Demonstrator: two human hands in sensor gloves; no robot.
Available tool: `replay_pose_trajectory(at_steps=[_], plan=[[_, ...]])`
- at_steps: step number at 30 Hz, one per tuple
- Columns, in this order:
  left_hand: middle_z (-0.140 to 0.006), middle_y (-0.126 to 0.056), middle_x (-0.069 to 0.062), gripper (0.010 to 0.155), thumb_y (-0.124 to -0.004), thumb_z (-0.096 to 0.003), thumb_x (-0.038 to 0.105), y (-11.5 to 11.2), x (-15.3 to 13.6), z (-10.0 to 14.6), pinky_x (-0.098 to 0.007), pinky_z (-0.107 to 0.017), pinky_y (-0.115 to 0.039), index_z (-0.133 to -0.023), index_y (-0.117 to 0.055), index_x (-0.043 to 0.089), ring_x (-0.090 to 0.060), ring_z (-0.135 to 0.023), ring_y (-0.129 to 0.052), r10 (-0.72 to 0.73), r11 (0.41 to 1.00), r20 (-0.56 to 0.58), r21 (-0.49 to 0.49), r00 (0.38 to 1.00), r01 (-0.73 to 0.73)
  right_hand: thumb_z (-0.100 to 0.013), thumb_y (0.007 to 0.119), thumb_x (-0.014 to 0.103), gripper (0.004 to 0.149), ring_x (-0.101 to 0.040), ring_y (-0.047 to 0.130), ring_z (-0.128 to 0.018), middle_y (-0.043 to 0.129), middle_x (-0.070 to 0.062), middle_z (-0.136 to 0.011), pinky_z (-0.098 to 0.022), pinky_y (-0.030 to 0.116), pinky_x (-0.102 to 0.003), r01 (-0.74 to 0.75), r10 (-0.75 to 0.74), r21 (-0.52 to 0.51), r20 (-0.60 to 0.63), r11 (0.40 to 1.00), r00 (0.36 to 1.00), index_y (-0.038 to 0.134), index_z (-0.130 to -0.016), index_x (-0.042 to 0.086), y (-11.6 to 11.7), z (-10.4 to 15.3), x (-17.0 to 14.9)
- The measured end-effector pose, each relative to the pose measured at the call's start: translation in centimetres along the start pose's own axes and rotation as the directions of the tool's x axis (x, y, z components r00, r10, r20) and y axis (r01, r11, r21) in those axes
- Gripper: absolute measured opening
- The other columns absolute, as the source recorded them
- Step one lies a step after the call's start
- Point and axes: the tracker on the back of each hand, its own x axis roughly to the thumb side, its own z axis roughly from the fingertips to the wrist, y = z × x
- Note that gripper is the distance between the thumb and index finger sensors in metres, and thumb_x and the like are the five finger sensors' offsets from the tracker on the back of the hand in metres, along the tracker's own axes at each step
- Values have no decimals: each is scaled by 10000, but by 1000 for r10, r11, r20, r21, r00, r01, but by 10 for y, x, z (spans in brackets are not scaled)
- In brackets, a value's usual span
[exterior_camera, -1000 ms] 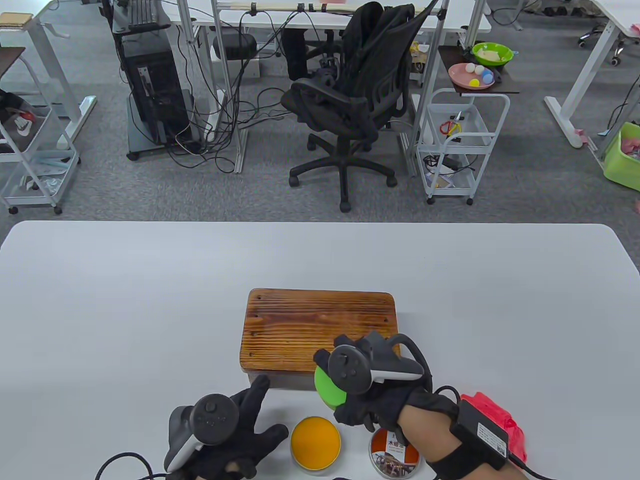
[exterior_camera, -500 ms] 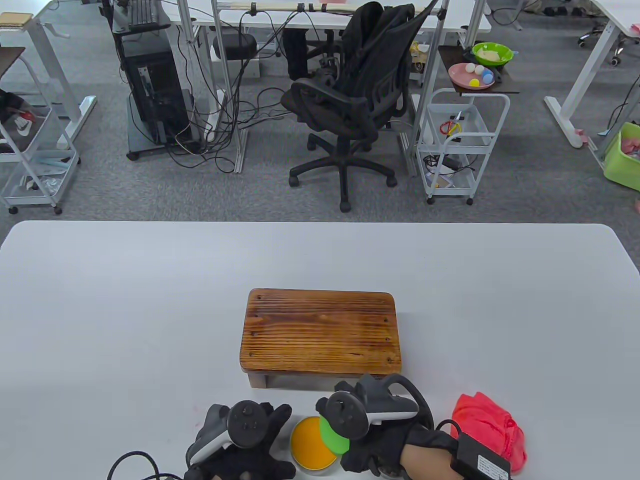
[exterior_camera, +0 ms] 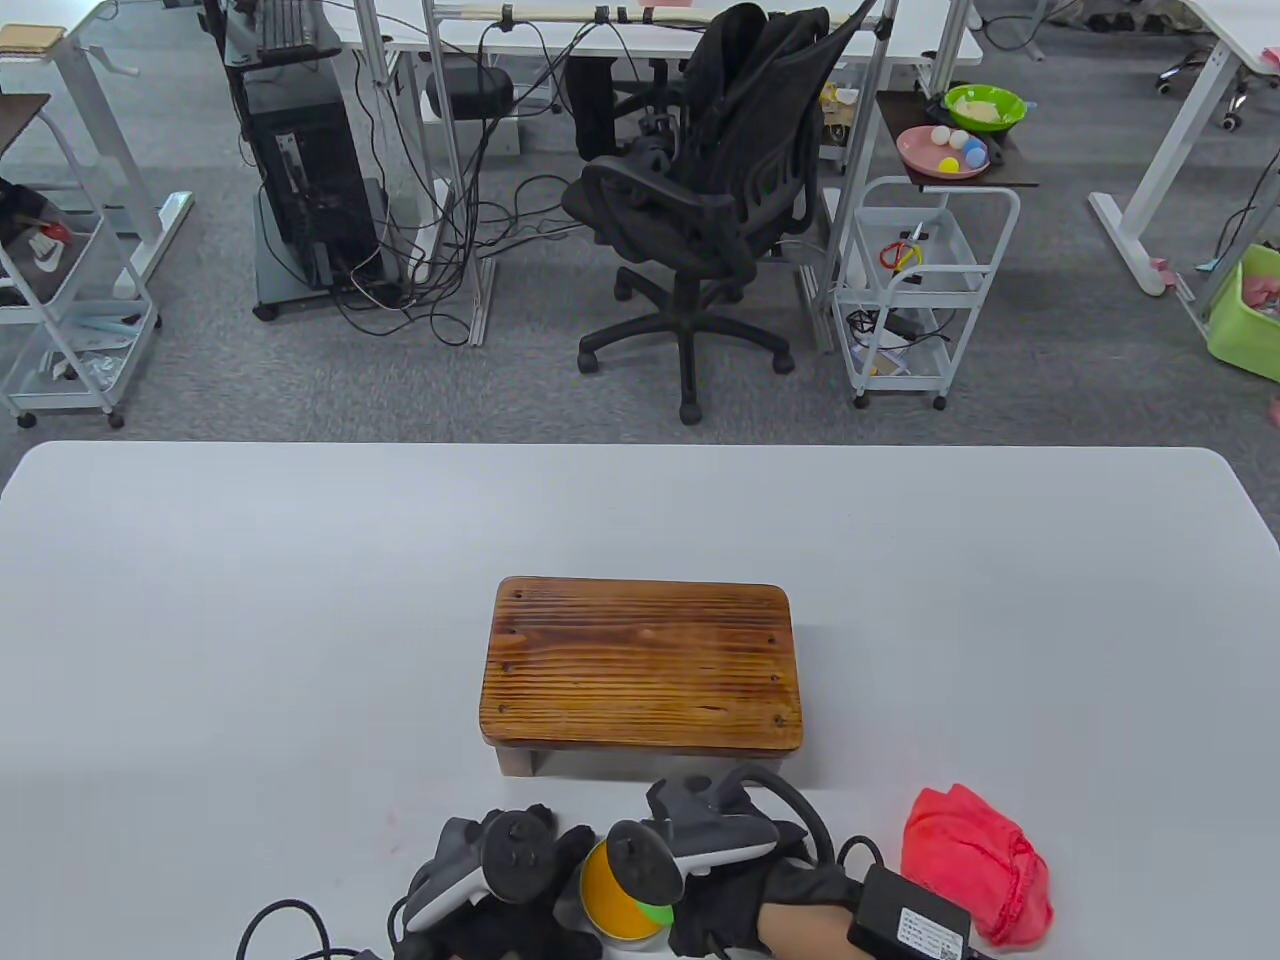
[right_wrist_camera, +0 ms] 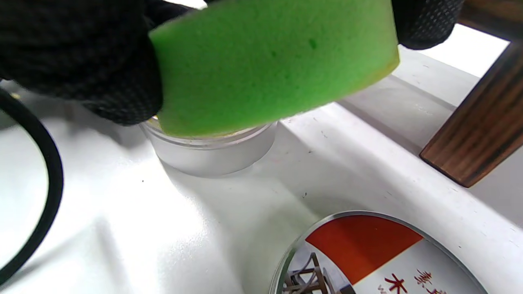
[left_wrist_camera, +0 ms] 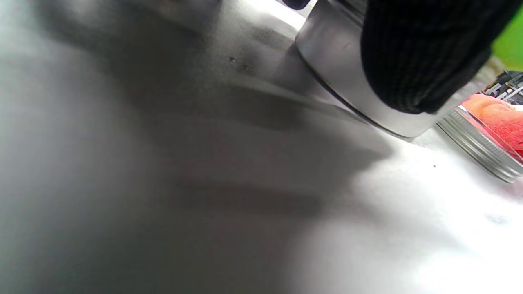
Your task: Dip and apply wood wax on stool
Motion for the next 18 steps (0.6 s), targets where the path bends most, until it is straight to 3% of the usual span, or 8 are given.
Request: replay_pose_trajectory(at_steps=[18], plan=[[-1202,-49,-154,755,-847,-515,645,-2,-1,0,-833,-619,-115,-1071,-383,429,-575,-1005,15,1,1000,3,10,1000,-1,-338,982,556,884,-558,641,-863,542,-266,-1088,-605,680,-609,5,-5,-8,26,1000,1000,623,-1042,159,-4,-15,19]])
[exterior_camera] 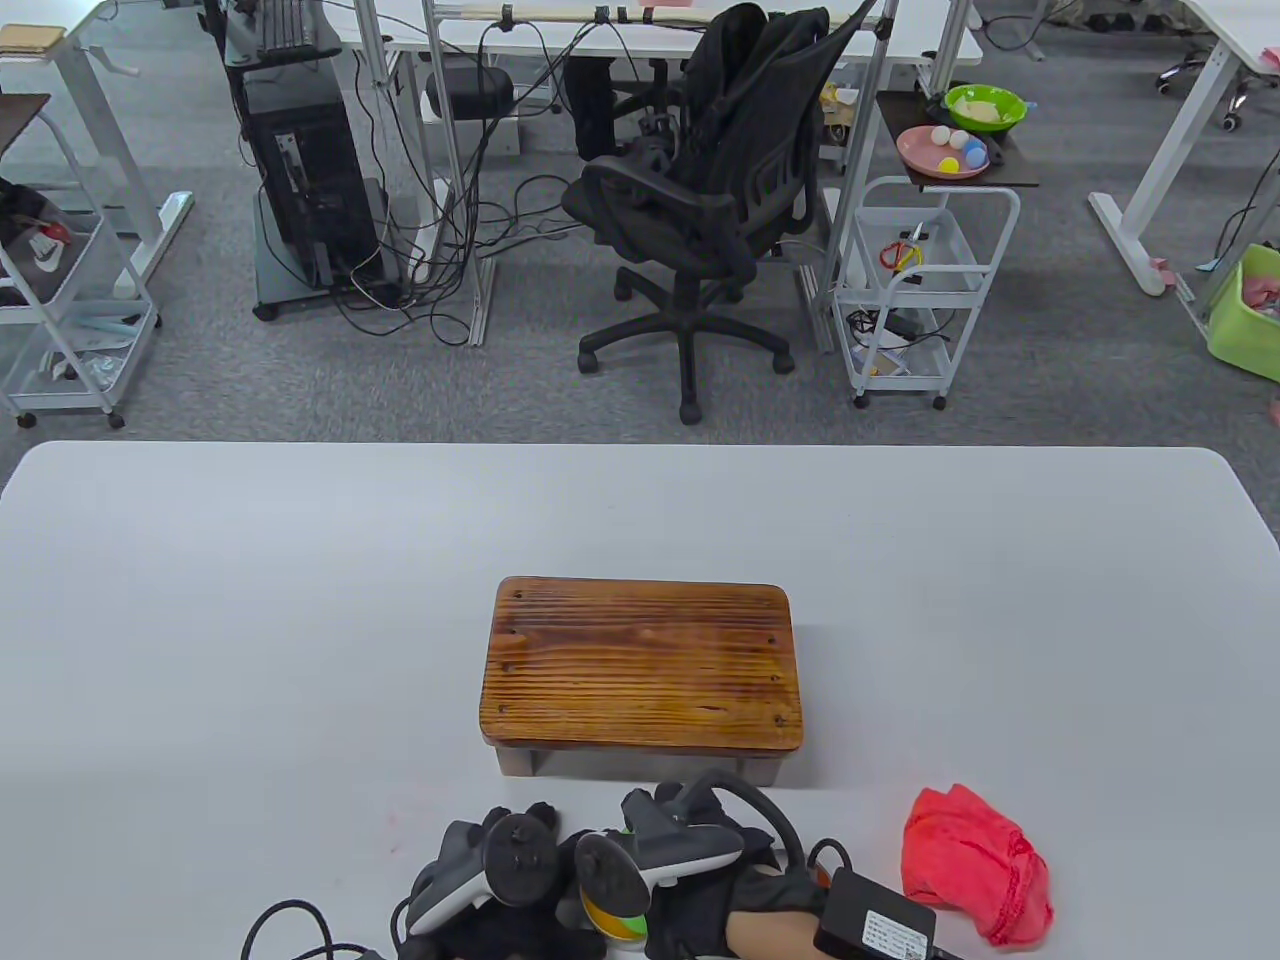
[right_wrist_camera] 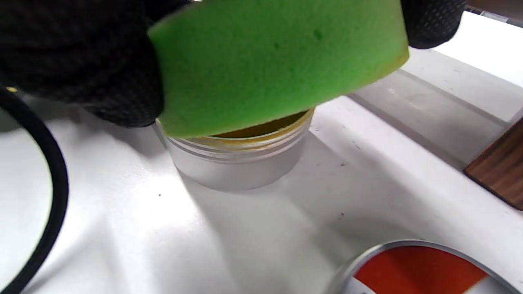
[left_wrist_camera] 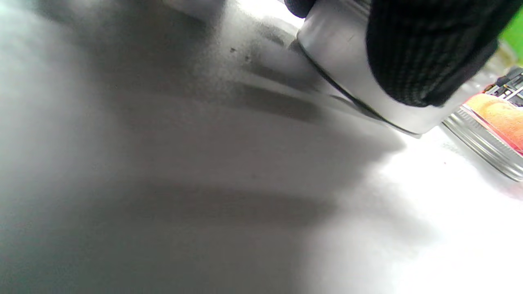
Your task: Dip and apply wood wax on stool
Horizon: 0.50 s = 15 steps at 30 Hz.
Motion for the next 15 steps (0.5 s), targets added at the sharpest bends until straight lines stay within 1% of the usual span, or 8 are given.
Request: replay_pose_trajectory(at_steps=[6,9,15], plan=[[-1204,-53,-150,755,-845,-515,647,0,0,0,-832,-622,-115,-1071,-382,429,-572,-1007,15,-1,1000,2,2,1000,1,-341,977,553,917,-547,645,-866,520,-282,-1084,-615,683,-599,96,-95,-24,33,995,995,570,-1054,144,1,-4,0],[-1204,-52,-150,754,-844,-518,647,0,0,0,-832,-621,-115,-1072,-382,427,-572,-1008,14,-1,1000,2,2,1000,1,-350,971,554,927,-542,648,-870,505,-286,-1086,-623,688,-594,170,-168,-36,52,985,984,539,-1063,147,4,-4,-5],[-1203,-51,-148,755,-842,-518,648,0,0,0,-832,-621,-115,-1072,-378,427,-571,-1008,14,-1,1000,2,2,1000,1,-363,965,550,931,-528,651,-876,492,-290,-1083,-634,698,-581,266,-263,-48,66,963,963,510,-1066,144,11,-3,-13]])
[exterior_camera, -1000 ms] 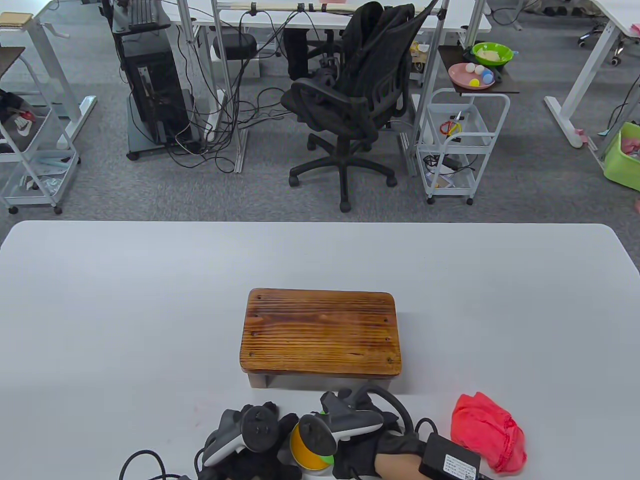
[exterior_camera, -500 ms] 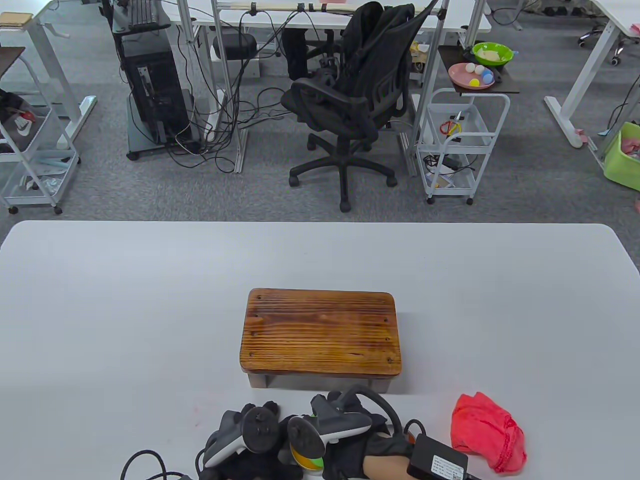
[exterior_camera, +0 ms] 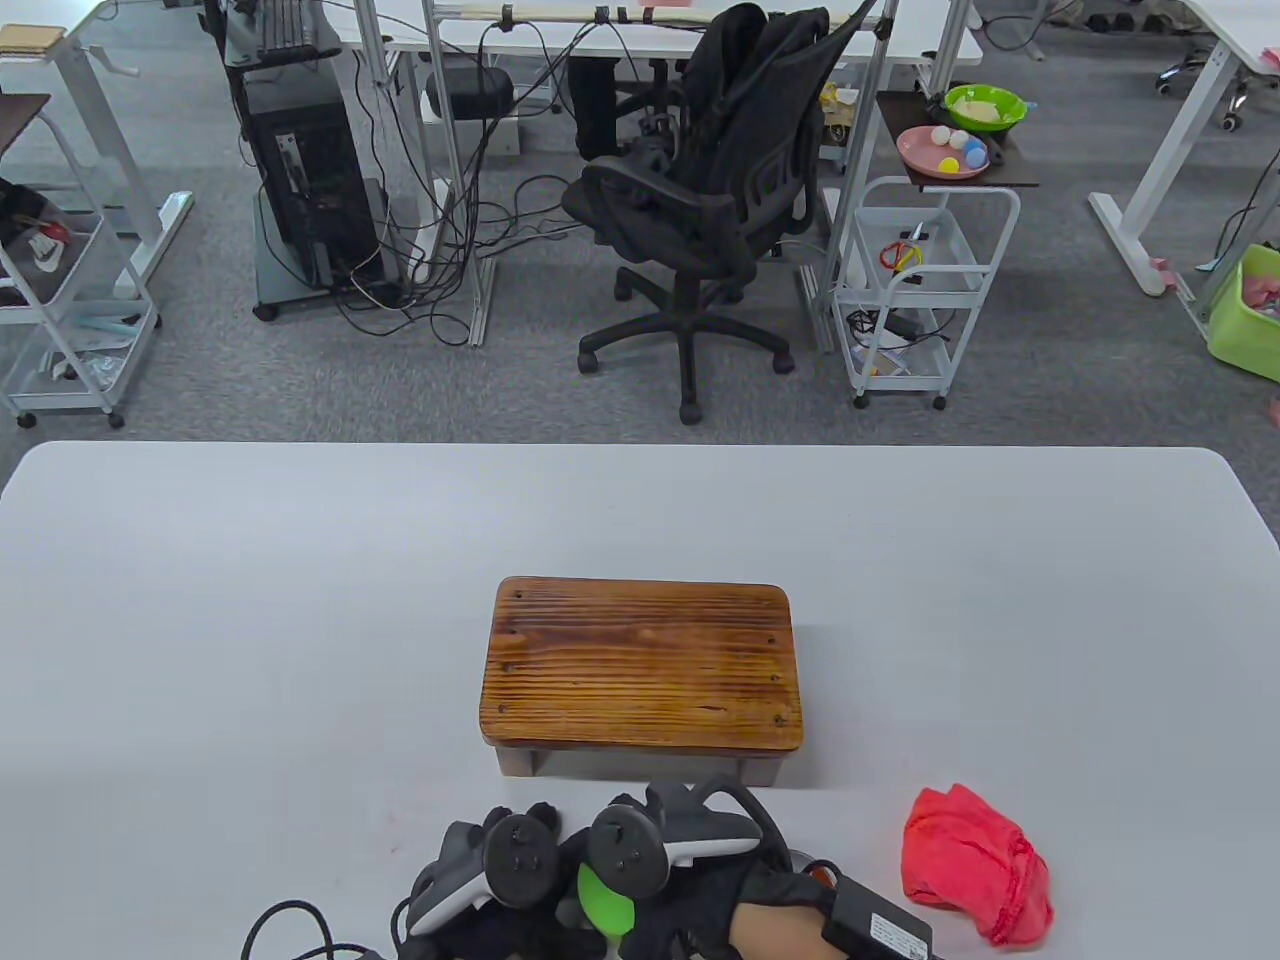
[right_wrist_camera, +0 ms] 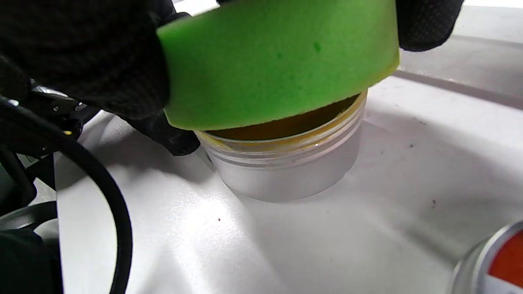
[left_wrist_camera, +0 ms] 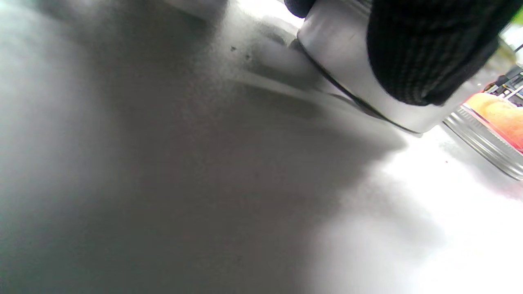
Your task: Dip and apply wood wax on stool
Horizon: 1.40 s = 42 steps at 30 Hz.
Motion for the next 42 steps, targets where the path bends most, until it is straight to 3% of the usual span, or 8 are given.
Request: replay_pose_trajectory(at_steps=[16,19,21,24,28,33,39,42], plan=[[-1199,-47,-160,749,-830,-536,642,2,-3,2,-831,-618,-114,-1082,-369,419,-560,-1011,13,11,1000,-7,9,1000,-11,-359,952,574,968,-536,628,-885,453,-298,-1098,-640,683,-583,139,-138,-49,27,989,990,463,-1082,156,-1,7,-15],[-1205,-90,-178,823,-860,-519,621,9,-9,7,-835,-612,-125,-1112,-345,372,-584,-1010,-31,55,998,-13,42,998,-55,-350,950,585,988,-559,612,-887,436,-303,-1106,-637,676,-598,156,-154,-74,42,985,987,447,-1089,165,-6,14,-16],[-1205,-117,-195,941,-913,-456,593,16,-14,11,-837,-609,-131,-1132,-315,324,-594,-1008,-50,96,993,-22,75,995,-94,-346,949,593,1000,-575,602,-888,425,-310,-1111,-634,670,-610,179,-175,-91,58,980,983,438,-1093,167,-11,20,-17],[-1197,-144,-226,1043,-903,-432,600,28,-28,18,-835,-606,-149,-1138,-230,233,-609,-1002,-79,203,971,-65,143,977,-192,-341,945,604,1011,-593,587,-891,412,-314,-1118,-632,664,-621,207,-199,-131,74,970,977,431,-1098,174,-24,34,-23],[-1187,-135,-247,1131,-862,-428,664,47,-57,25,-831,-608,-153,-1113,-99,187,-616,-998,-78,432,883,-106,250,896,-396,-343,943,610,1014,-597,582,-896,408,-314,-1123,-632,663,-624,224,-219,-215,49,951,975,428,-1102,178,-48,61,-43],[-1187,-66,-240,1186,-799,-405,767,75,-73,25,-831,-621,-151,-1061,57,273,-594,-1021,-55,540,795,-23,341,841,-502,-340,942,616,1021,-597,582,-898,410,-312,-1127,-634,661,-625,232,-257,-305,-44,924,965,427,-1105,179,-77,85,-84],[-1205,-82,-218,1141,-787,-399,786,103,-65,-3,-828,-638,-165,-1055,59,389,-581,-1048,-88,536,778,28,372,844,-506,-339,944,611,1019,-598,573,-901,403,-309,-1130,-637,652,-628,237,-317,-358,-185,903,930,427,-1105,182,-101,92,-138],[-1217,-89,-187,1095,-782,-401,790,108,-60,-22,-826,-645,-162,-1058,27,455,-578,-1053,-90,527,790,50,339,848,-511,-338,944,611,1018,-596,570,-904,401,-304,-1132,-641,646,-629,232,-337,-369,-253,900,907,424,-1104,187,-107,92,-160]])
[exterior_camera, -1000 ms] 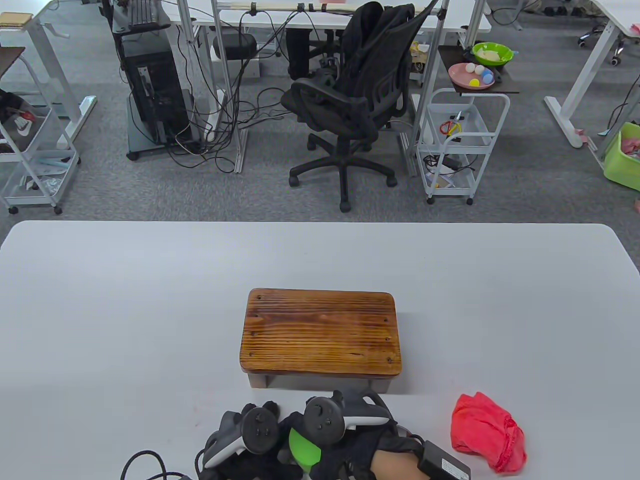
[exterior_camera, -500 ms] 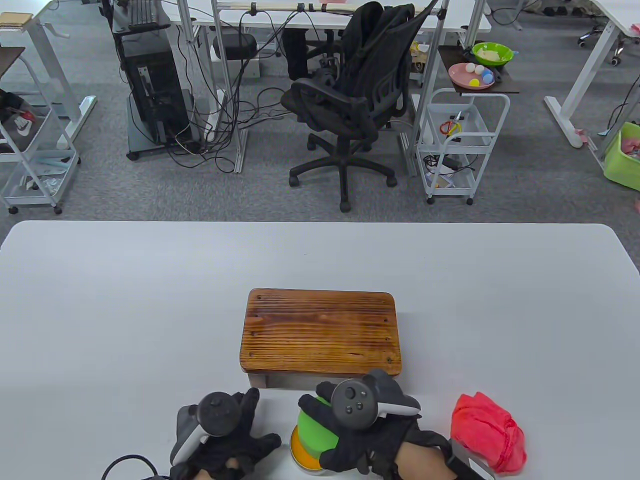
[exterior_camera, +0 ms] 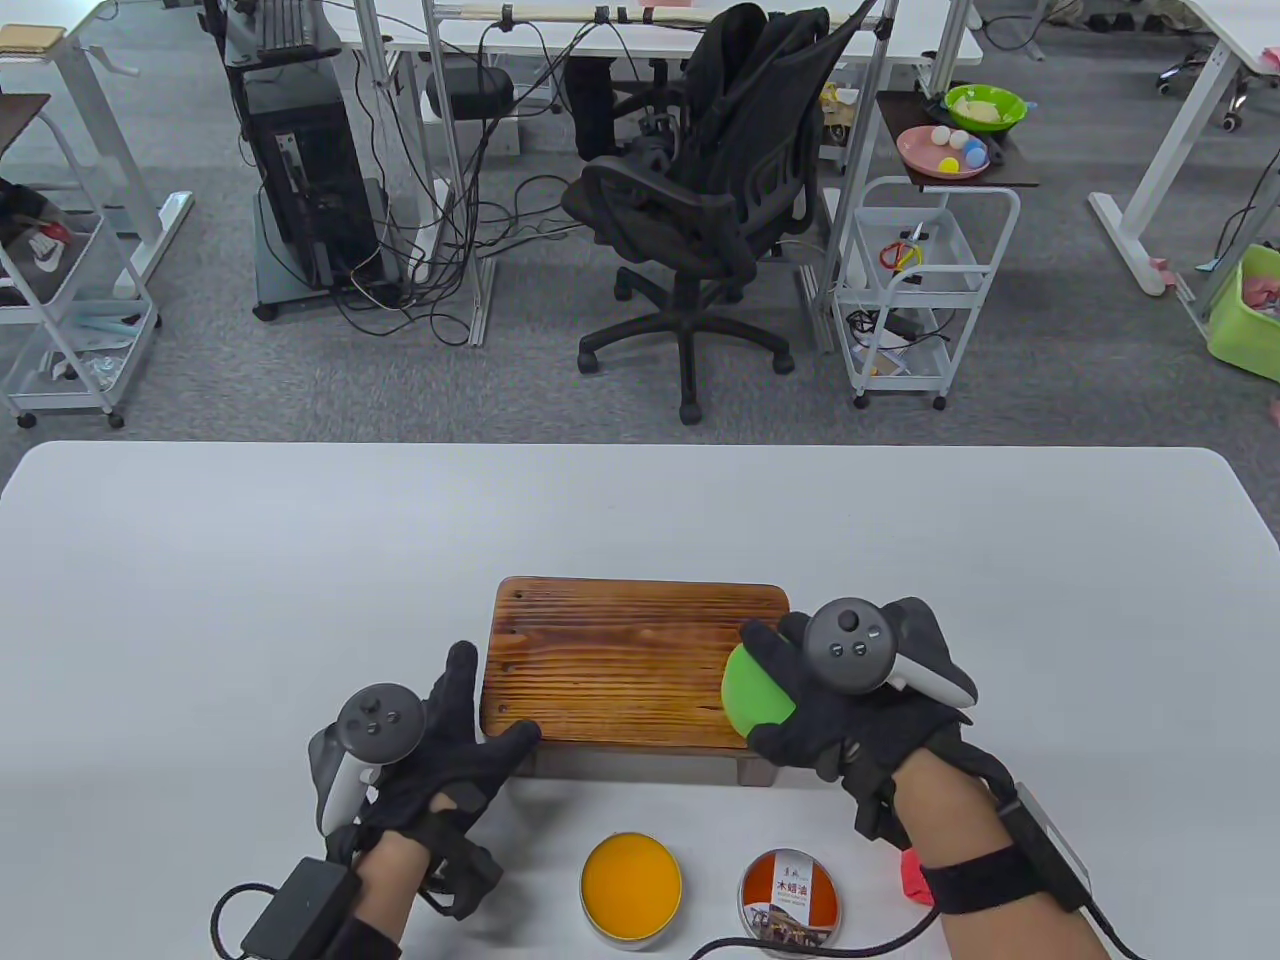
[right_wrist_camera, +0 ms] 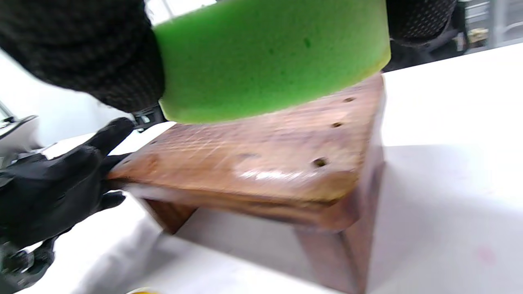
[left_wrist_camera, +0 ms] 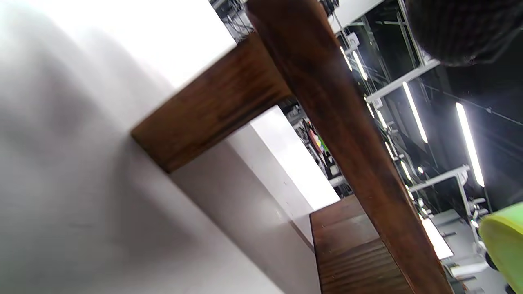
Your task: Dip and apply wood wax on stool
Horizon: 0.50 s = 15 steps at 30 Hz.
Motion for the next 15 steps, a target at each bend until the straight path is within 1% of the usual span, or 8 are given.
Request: replay_pose_trajectory(at_steps=[3,4,6,7,12,15], plan=[[-1224,-121,-183,1056,-789,-402,784,-7,3,-11,-826,-647,-168,-1078,-37,480,-581,-1057,-116,-7,1000,-6,-6,1000,7,-338,945,610,1017,-593,568,-908,398,-302,-1134,-642,643,-630,7,-8,-2,-72,1000,997,426,-1104,189,-5,-11,-16],[-1224,-139,-182,1056,-791,-404,782,-8,3,-13,-824,-650,-176,-1089,-53,461,-583,-1058,-136,-17,1000,-13,5,1000,17,-336,946,609,1019,-593,566,-908,397,-301,-1135,-643,641,-630,9,-9,0,-90,1000,996,424,-1105,189,-6,-14,-20],[-1229,-218,-168,1042,-805,-405,770,-8,3,-14,-821,-657,-197,-1112,-119,432,-581,-1066,-188,-30,998,-17,63,999,31,-337,947,605,1015,-594,563,-909,396,-299,-1135,-644,638,-631,-4,5,6,-148,1000,989,427,-1104,191,-7,-26,-31],[-1232,-235,-161,1047,-812,-406,765,-7,3,-14,-822,-658,-200,-1122,-137,408,-583,-1067,-201,-44,997,-20,63,999,45,-337,948,604,1015,-593,561,-910,395,-299,-1136,-644,637,-632,-11,12,10,-169,1000,986,426,-1104,191,-8,-31,-34],[-1241,-261,-135,1039,-830,-407,758,-7,2,-13,-821,-663,-204,-1131,-168,415,-579,-1073,-205,-72,994,-11,81,997,72,-330,956,595,1015,-592,557,-912,393,-294,-1137,-646,630,-633,-35,46,46,-250,998,967,431,-1102,196,-7,-60,-45],[-1245,-277,-122,1044,-840,-403,758,-7,2,-14,-823,-663,-205,-1134,-179,414,-573,-1079,-210,-78,993,-11,84,997,78,-326,966,585,1008,-592,556,-912,400,-290,-1138,-646,630,-634,-93,115,92,-286,991,951,449,-1100,199,-5,-79,-45]])
